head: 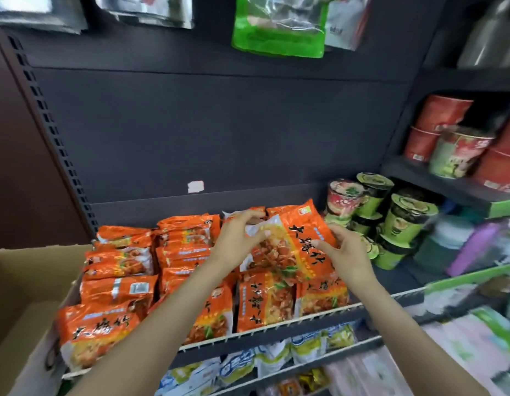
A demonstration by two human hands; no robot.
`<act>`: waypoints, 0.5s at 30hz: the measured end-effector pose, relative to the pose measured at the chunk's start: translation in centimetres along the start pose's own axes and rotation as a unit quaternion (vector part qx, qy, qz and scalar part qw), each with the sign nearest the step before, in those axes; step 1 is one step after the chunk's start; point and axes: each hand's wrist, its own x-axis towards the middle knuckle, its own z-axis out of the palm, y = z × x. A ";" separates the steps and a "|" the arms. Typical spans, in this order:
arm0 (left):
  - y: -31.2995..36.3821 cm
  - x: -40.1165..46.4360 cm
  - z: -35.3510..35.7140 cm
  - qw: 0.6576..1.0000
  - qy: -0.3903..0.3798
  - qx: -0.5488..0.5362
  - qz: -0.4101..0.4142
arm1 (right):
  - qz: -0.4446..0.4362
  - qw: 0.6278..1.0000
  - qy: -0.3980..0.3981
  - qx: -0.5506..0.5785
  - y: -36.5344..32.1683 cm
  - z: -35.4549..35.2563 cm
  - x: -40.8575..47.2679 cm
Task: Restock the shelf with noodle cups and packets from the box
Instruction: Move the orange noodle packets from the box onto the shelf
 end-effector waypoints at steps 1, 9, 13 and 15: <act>-0.4 1.3 0.8 1.000 0.003 0.010 -0.008 | 0.005 1.000 0.021 -0.002 0.8 -0.5 1.1; -5.0 11.3 7.2 0.993 -0.048 0.083 -0.062 | 0.005 0.992 0.126 -0.022 5.4 -3.3 10.8; -7.0 13.6 10.1 0.977 -0.135 0.158 -0.045 | 0.010 0.993 0.103 -0.050 7.3 -2.9 14.0; -7.7 14.1 11.3 0.963 -0.178 0.199 -0.042 | 0.013 0.995 0.086 -0.057 8.6 -2.6 14.9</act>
